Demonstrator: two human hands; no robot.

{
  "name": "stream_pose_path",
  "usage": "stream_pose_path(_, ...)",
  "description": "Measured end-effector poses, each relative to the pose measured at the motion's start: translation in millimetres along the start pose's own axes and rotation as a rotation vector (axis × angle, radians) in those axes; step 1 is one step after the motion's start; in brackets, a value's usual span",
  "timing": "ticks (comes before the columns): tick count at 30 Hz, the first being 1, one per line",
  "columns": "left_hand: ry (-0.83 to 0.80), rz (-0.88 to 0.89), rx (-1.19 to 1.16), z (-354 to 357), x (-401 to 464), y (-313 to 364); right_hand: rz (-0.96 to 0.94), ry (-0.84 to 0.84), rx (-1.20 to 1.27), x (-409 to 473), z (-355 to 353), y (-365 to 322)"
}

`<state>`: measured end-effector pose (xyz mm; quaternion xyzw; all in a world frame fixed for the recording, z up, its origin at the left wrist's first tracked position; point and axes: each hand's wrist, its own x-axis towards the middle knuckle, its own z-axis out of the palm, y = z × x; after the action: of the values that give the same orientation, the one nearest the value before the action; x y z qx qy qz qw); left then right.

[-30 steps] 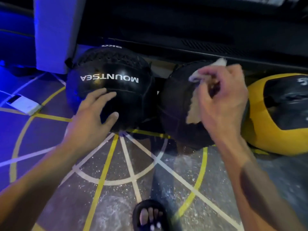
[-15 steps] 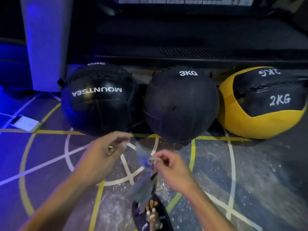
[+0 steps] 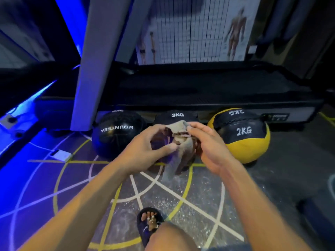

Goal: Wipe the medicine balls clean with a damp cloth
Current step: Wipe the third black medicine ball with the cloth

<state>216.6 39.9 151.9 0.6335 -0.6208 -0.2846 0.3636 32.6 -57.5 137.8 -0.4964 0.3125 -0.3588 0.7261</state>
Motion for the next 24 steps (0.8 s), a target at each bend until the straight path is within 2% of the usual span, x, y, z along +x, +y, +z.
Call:
stream_pose_path(2,-0.046,0.023,-0.111,9.4,-0.1,39.9,-0.005,-0.002,-0.001,-21.1,-9.7,-26.1)
stream_pose_path(4,-0.006,0.064,-0.093,21.0,2.6,70.1,0.001,-0.004,-0.01,-45.4,-21.1,-44.5)
stream_pose_path(7,0.044,-0.005,-0.136,40.0,5.4,106.2,-0.016,-0.043,-0.042,-82.8,-44.2,-56.5)
stream_pose_path(11,-0.027,0.004,-0.085,68.7,2.7,144.9,-0.097,-0.065,-0.28,-129.8,-80.7,-50.9)
stream_pose_path(14,-0.086,0.017,-0.044,89.3,-0.2,160.7,-0.192,0.049,-0.405,-151.7,-96.7,-38.8)
stream_pose_path(16,-0.134,0.024,-0.036,101.1,-2.3,169.6,-0.237,0.092,-0.362,-160.9,-104.8,-34.4)
stream_pose_path(19,-0.175,0.013,-0.01,115.2,-4.3,176.5,-0.196,0.147,-0.22,-172.7,-113.6,-35.2)
stream_pose_path(24,-0.171,-0.012,0.004,133.6,-1.5,181.3,-0.127,0.267,-0.243,-180.1,-135.2,-31.7)
